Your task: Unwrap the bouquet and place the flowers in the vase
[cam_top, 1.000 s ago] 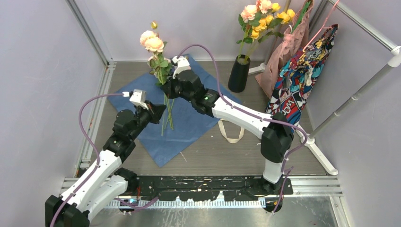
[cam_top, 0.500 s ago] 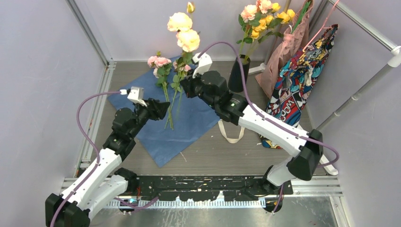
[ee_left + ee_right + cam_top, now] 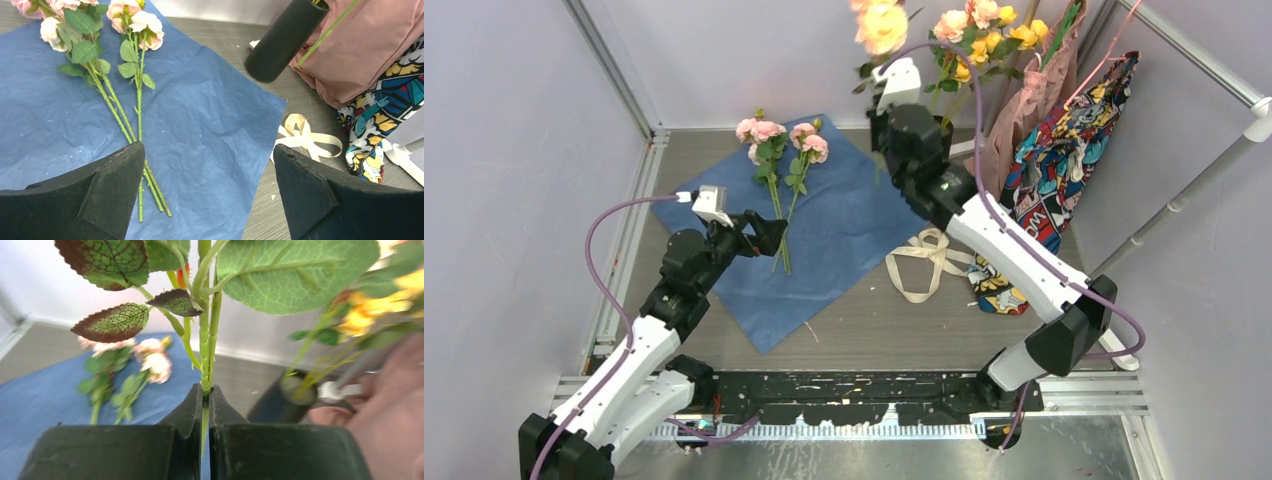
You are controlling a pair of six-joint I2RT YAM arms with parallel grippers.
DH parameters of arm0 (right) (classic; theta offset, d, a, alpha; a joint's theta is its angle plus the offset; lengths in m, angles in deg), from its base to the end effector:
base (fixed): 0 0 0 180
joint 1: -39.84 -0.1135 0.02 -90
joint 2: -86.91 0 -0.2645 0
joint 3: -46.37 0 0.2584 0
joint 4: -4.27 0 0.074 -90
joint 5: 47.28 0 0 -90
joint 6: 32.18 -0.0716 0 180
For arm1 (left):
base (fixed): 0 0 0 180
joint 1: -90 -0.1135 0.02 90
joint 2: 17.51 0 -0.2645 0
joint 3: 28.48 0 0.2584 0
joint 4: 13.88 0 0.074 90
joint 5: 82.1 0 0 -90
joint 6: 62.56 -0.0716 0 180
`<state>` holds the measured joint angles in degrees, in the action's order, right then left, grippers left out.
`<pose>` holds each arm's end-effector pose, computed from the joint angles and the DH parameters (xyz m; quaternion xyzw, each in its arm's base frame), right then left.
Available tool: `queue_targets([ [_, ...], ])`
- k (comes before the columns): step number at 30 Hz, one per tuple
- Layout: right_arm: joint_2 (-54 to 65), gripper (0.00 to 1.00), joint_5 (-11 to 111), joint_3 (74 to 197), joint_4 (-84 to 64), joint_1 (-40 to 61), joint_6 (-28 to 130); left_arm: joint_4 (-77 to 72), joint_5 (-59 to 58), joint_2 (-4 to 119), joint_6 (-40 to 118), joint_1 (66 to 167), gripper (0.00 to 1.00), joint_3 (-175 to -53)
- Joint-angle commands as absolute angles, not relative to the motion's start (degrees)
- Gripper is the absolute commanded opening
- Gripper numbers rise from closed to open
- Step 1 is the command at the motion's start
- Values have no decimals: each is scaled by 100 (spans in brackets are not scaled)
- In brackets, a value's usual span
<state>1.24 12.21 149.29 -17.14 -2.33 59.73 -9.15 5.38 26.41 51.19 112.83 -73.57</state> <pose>0.3076 0.2296 0.4440 -0.0990 0.7221 0.0452 0.6832 0.2136 -0.0933 0.2932 0.0092 0.7287 -0.2854 0.6225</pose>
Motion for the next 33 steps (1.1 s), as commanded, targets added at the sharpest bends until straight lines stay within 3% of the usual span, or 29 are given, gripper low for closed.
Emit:
queue_targets([
  [1,-81,1,716,15839,-1501,533,6688,-1022,705,2805,5085,11278,100,-7374],
  [16,-1130,1,1824,17306,-1774,2563,6229,-946,998,3157,4923,11276,99,-7444],
  [26,-1889,1,2190,18260,-1972,2817,6120,-919,1118,3354,4836,11276,98,-7474],
  [33,-1958,1,2267,18153,-1952,2860,6056,-971,1186,3439,4809,11277,98,-7436],
])
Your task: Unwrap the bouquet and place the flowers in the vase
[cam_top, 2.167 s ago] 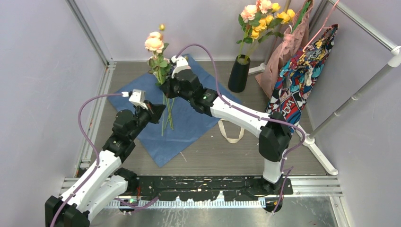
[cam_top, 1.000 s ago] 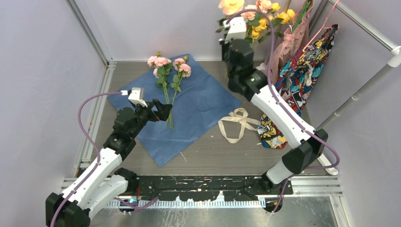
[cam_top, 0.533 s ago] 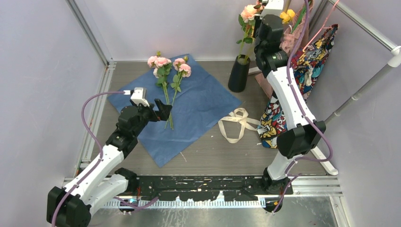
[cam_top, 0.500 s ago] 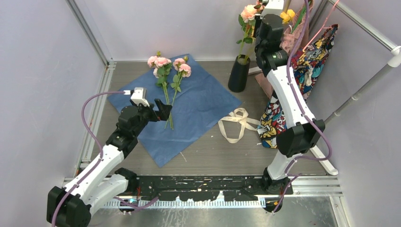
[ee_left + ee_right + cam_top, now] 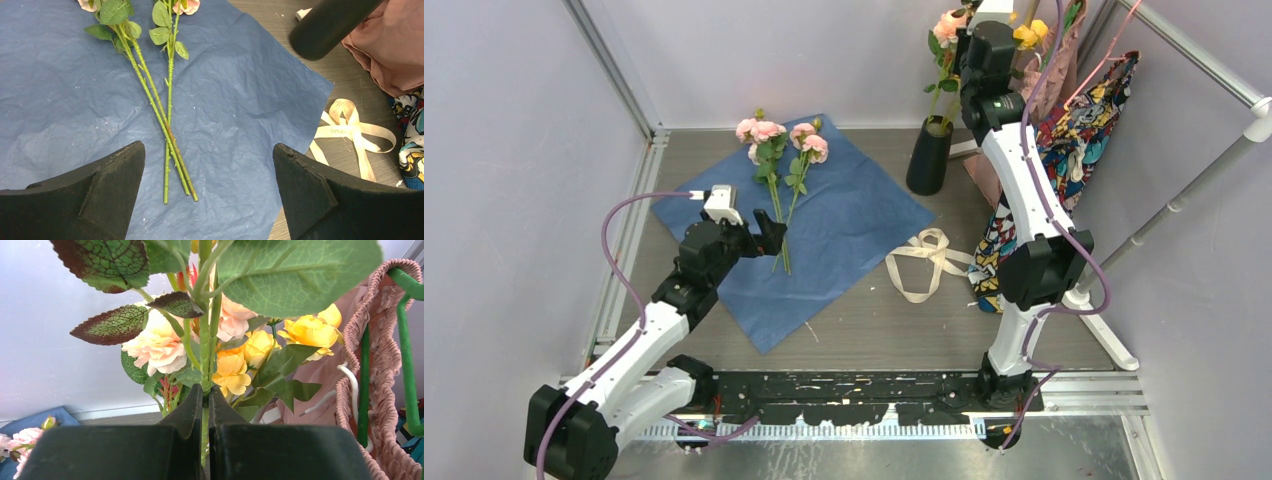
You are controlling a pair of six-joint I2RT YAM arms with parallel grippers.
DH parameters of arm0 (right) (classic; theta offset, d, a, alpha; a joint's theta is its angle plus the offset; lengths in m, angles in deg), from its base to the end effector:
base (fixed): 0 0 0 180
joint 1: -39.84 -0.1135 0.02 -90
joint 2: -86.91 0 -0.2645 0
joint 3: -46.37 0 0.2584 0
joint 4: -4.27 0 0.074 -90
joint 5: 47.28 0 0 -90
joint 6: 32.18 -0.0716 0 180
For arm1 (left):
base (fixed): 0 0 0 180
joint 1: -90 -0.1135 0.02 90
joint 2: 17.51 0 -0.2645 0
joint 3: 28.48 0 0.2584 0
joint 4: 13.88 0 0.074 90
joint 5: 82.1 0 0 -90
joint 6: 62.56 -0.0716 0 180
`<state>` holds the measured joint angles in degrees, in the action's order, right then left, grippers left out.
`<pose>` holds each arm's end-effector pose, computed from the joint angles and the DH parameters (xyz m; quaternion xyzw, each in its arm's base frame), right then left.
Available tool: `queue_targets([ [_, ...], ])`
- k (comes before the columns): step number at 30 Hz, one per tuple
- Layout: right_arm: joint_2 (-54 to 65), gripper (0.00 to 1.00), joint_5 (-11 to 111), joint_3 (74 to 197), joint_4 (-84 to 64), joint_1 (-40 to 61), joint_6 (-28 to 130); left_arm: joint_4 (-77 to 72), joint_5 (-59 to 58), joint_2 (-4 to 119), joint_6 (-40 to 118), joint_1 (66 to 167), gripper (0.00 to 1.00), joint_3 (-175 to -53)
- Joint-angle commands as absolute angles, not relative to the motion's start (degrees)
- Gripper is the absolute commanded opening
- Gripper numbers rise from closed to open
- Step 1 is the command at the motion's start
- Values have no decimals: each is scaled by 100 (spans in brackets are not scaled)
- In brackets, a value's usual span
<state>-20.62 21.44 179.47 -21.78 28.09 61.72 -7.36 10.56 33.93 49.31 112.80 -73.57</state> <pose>0.4688 0.0710 0.4761 0.0338 0.7091 -0.0834 0.6994 0.2353 -0.0953 0.2593 -0.0081 0.7818 -0.2201 0.5834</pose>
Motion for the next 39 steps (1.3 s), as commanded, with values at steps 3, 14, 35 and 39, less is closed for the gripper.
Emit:
queue_targets([
  [3,-1899,1,2273,17993,-1913,2881,6039,-997,1152,3511,4809,11280,98,-7446],
  [14,-1538,1,2409,17951,-1951,2877,5995,-1091,1124,3551,4883,11276,98,-7405],
  [35,-1385,1,2590,17327,-1807,2878,5793,-1037,1107,3471,4897,11281,97,-7403],
  [39,-1448,1,2617,16793,-1519,2878,5648,-1039,1106,3506,4888,11276,97,-7408],
])
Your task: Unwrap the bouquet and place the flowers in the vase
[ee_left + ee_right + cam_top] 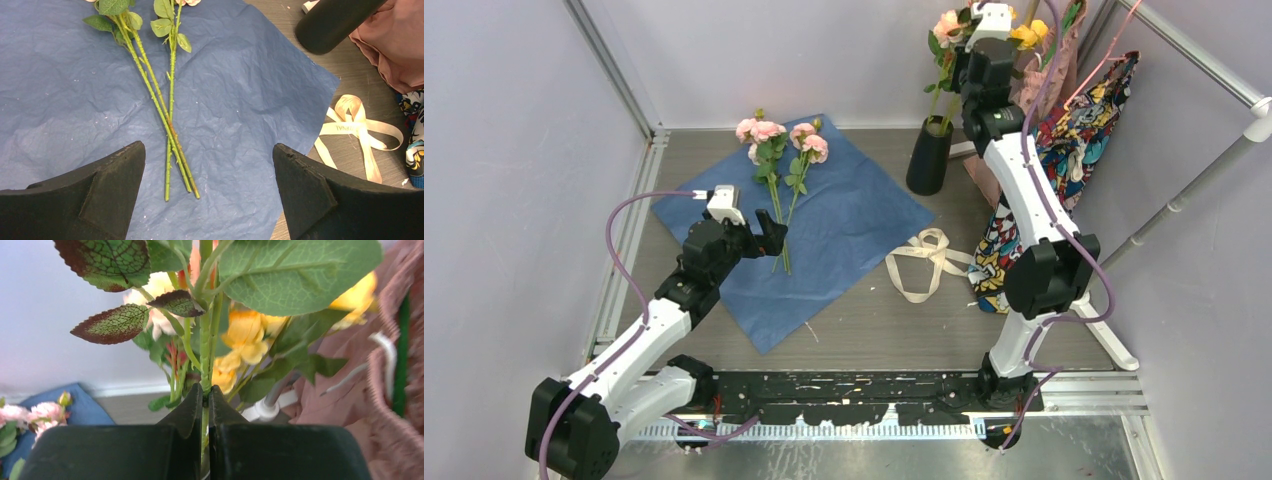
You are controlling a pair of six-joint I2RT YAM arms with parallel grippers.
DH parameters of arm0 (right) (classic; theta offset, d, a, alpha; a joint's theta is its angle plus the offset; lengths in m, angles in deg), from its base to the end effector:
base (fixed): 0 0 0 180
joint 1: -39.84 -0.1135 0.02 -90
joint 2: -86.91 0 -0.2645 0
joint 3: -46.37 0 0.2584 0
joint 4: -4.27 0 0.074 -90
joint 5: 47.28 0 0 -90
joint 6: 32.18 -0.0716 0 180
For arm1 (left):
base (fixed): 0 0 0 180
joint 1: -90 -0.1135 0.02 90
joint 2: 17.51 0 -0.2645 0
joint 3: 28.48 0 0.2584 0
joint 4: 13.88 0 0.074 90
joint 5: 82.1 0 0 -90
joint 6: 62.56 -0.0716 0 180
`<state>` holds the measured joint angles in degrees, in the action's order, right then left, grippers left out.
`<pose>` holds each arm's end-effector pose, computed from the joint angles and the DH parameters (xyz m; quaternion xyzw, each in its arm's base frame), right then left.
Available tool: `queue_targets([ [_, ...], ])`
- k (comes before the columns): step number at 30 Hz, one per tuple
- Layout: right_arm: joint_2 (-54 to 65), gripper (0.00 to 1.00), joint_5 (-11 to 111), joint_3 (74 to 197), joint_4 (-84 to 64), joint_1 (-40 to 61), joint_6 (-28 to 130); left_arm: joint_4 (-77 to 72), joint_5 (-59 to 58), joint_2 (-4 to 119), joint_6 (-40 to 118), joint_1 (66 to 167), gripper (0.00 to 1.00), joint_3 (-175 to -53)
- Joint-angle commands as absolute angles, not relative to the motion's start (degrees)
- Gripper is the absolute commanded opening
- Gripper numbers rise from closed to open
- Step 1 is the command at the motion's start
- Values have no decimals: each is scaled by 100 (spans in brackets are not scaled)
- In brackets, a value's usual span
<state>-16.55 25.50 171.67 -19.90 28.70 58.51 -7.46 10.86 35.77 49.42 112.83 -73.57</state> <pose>0.4591 0.0688 0.4611 0.0296 0.7201 -0.0452 0.6918 0.2396 -0.0969 0.2520 -0.0099 0.7911 -0.2141 0.5729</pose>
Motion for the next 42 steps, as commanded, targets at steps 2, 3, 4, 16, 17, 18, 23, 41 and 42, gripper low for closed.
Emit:
queue_targets([
  [2,-1528,1,2633,16536,-1404,2877,5588,-1039,1111,3530,4880,11276,97,-7408],
  [3,-1565,1,2643,16422,-1317,2879,5561,-1035,1114,3539,4875,11277,97,-7408],
  [4,-1612,1,2654,16322,-1244,2877,5535,-1035,1115,3549,4877,11277,97,-7415],
  [16,-1435,82,2807,16509,-1313,2879,5422,-640,1287,3670,5034,11276,98,-7635],
  [17,-1309,82,2826,16468,-1308,2878,5421,-463,1360,3747,5090,11276,98,-7742],
  [18,-1180,82,2842,16388,-1273,2877,5398,-240,1407,3853,5138,11278,98,-7856],
  [23,-382,82,2923,15777,-973,2884,5242,928,1534,4591,5534,11278,98,-8647],
  [41,1703,76,3811,14090,-414,2872,3941,2613,2011,7606,6378,11250,82,-11190],
  [42,1723,75,3866,14068,-451,2864,3872,2699,2090,7708,6408,11246,80,-11375],
])
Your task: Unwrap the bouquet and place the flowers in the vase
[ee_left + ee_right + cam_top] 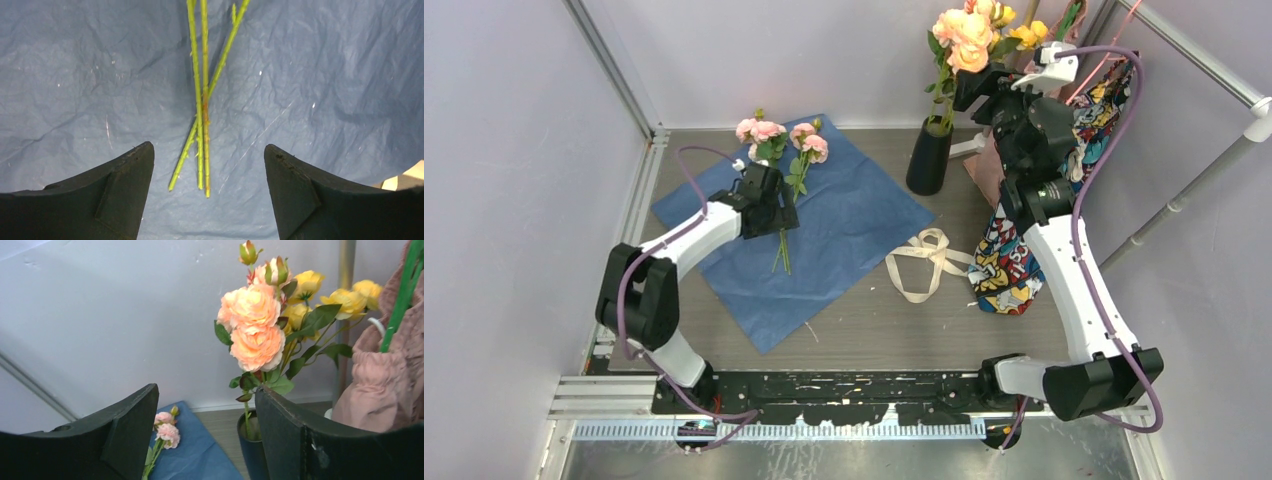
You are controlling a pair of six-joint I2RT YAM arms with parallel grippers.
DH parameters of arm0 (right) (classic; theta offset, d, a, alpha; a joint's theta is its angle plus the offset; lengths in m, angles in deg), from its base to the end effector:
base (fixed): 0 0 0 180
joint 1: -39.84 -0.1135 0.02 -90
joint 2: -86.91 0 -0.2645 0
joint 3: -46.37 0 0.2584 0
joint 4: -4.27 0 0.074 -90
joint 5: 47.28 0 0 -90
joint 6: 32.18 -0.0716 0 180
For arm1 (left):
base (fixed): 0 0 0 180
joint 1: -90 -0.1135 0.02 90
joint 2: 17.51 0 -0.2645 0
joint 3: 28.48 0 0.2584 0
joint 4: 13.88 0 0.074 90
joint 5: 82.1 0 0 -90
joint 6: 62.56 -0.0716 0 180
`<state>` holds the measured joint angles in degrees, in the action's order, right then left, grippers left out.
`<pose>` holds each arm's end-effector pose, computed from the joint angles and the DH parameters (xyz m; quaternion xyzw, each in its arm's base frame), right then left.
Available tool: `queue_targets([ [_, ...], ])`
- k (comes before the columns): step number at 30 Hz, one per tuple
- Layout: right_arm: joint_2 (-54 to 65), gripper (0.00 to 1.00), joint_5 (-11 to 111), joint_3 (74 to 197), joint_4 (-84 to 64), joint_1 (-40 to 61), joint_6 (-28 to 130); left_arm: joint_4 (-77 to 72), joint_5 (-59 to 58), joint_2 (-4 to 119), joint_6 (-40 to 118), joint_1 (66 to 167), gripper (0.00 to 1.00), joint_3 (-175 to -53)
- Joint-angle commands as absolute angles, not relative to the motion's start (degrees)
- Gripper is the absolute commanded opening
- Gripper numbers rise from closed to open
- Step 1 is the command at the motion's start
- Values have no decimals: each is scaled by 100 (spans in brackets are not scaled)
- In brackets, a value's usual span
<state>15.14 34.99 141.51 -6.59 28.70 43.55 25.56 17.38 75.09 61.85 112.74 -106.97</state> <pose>0.3119 0.0516 0.4986 0.0696 0.6228 0.1300 0.7684 0.3444 -0.1316 0.1984 -0.1219 0.9391 -0.0802 0.3113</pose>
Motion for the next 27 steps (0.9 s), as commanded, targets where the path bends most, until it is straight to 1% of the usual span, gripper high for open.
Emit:
queue_targets([
  [1,1742,75,3945,14032,-457,2862,3809,2722,2132,7794,6409,11237,79,-11475],
  [4,1785,73,4108,13865,-451,2859,3680,2666,2159,7987,6445,11196,76,-11668],
  [9,1849,71,4195,13593,-424,2850,3582,2568,2223,8363,6522,11194,65,-11961],
  [11,1859,70,4192,13522,-423,2843,3567,2567,2185,8592,6498,11192,62,-12158],
  [15,1886,70,4194,13442,-436,2842,3565,2642,2051,9054,6442,11188,60,-12617],
  [18,1811,70,4456,13415,-423,2844,3538,2672,2085,9323,6442,11175,60,-12917],
  [27,1721,69,4516,13272,-338,2837,3460,2802,2144,9979,6351,11045,55,-13497],
])
